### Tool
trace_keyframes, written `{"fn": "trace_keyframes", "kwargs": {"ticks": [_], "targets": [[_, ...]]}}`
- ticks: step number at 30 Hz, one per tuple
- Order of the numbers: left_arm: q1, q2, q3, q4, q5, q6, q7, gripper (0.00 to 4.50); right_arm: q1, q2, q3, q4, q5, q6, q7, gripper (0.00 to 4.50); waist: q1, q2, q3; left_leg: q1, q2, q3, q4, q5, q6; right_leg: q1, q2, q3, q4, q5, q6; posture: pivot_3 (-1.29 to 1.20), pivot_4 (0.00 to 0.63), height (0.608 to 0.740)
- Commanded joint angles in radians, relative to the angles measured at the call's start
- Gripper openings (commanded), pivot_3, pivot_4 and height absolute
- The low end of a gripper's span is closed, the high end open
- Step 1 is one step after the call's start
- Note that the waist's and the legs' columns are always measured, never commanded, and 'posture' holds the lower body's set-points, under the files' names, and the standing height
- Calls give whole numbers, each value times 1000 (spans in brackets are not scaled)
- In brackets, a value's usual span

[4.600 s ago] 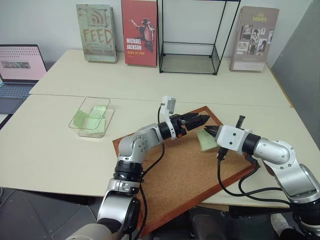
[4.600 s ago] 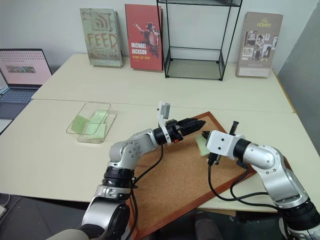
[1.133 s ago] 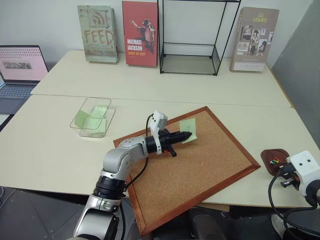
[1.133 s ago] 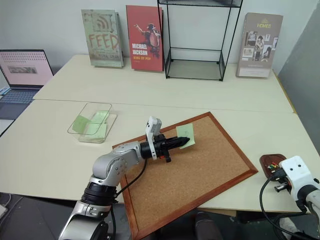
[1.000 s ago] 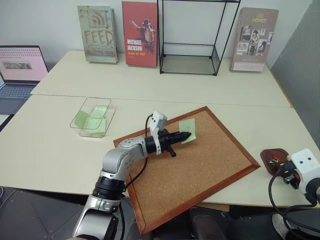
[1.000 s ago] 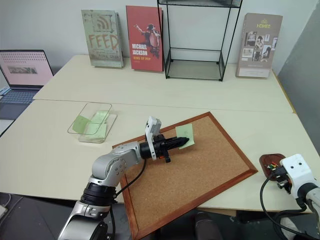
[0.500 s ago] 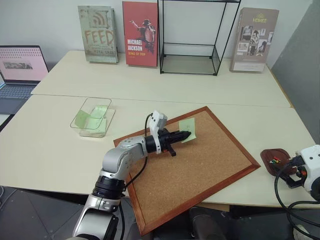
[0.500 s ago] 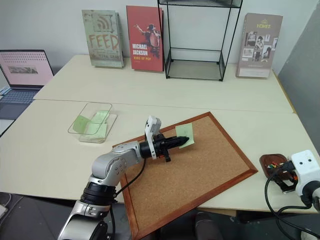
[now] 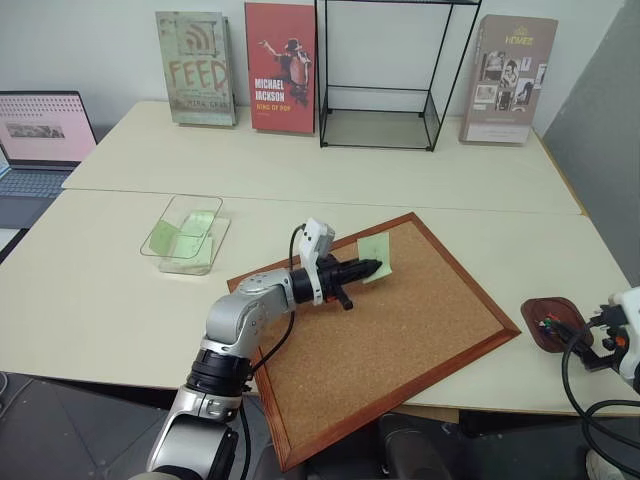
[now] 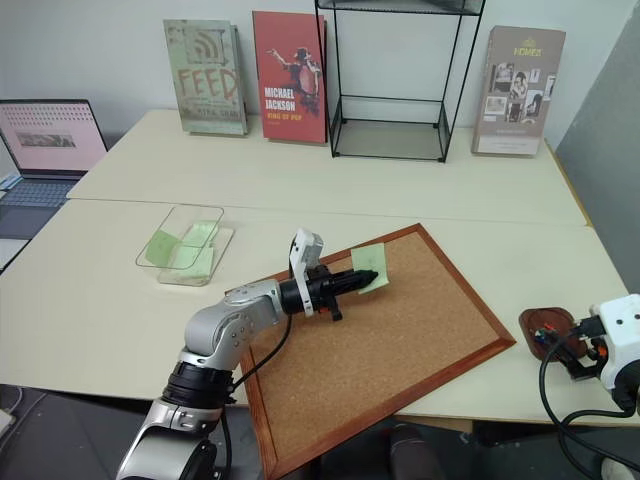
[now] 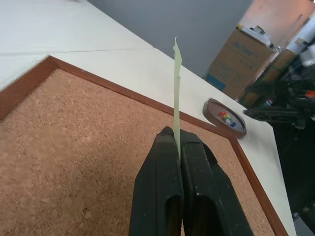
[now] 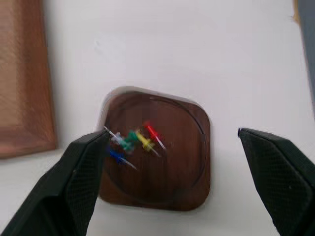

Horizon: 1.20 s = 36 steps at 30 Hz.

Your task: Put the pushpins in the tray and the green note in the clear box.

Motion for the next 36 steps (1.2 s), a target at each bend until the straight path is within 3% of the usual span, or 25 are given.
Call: {"fn": "trace_keyframes", "kwargs": {"ticks": [1,6,10,15,23,32,36], "targets": [[-41,15,83,-104,25,-17,134,0,-140,-4,60,-148,173,16,17,4443,-6,0,0,0,1,0,0,0,0,0,0,0,0,0,0,0,150,740],[-44,65,153,-193,115,-47,304,0,-397,-25,263,-111,220,35,-2,4443,-7,-2,1,1,1,0,1,0,0,1,0,0,0,0,0,0,150,740],[5,191,202,-268,326,-35,515,0,-638,-9,518,-4,228,17,100,4443,-11,-3,2,1,0,0,0,0,0,0,0,0,-1,1,2,0,150,740],[62,265,270,-301,407,43,620,0,-786,22,691,165,163,-84,193,4443,0,-3,2,-2,0,-2,-3,0,0,-2,0,-2,-1,1,1,0,150,740],[48,287,344,-193,413,83,648,0,-893,107,811,318,88,-203,250,4443,20,-4,2,-3,0,-2,-1,-1,-1,-2,-2,-4,-2,1,1,0,150,740],[32,298,369,-128,403,138,654,0,-910,110,829,325,73,-209,281,4443,19,-4,2,-2,1,-3,-1,-1,-1,-2,-1,-4,0,2,0,0,150,740],[30,291,365,-135,401,145,651,525,-915,109,830,318,73,-200,287,4500,18,-4,2,-2,1,-3,-1,-1,-1,-2,-1,-4,0,2,0,0,150,740]]}}
